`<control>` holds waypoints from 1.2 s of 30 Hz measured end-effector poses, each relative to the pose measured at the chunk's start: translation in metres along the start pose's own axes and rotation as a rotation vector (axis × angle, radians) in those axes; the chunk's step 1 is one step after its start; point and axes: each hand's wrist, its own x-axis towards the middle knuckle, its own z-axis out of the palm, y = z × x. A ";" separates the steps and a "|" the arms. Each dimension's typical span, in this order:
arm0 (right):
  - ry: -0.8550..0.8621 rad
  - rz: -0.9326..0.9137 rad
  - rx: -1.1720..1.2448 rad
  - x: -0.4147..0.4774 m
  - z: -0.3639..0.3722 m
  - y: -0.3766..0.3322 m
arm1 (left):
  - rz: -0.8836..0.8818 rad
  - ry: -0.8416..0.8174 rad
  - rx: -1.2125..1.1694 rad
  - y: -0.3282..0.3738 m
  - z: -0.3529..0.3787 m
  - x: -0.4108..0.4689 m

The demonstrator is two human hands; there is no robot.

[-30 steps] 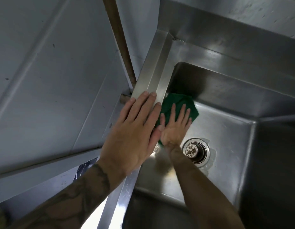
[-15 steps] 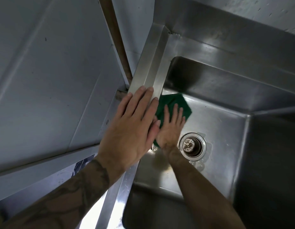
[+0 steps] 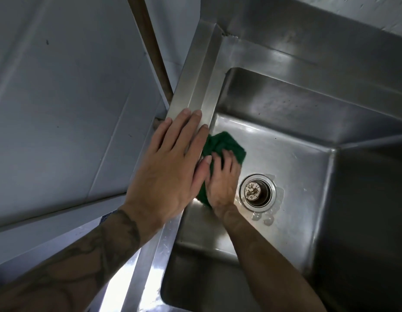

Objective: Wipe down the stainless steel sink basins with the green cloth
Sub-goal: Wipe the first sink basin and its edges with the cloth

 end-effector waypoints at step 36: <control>-0.010 0.137 -0.011 0.026 -0.009 0.010 | 0.001 0.035 0.022 0.001 -0.001 0.000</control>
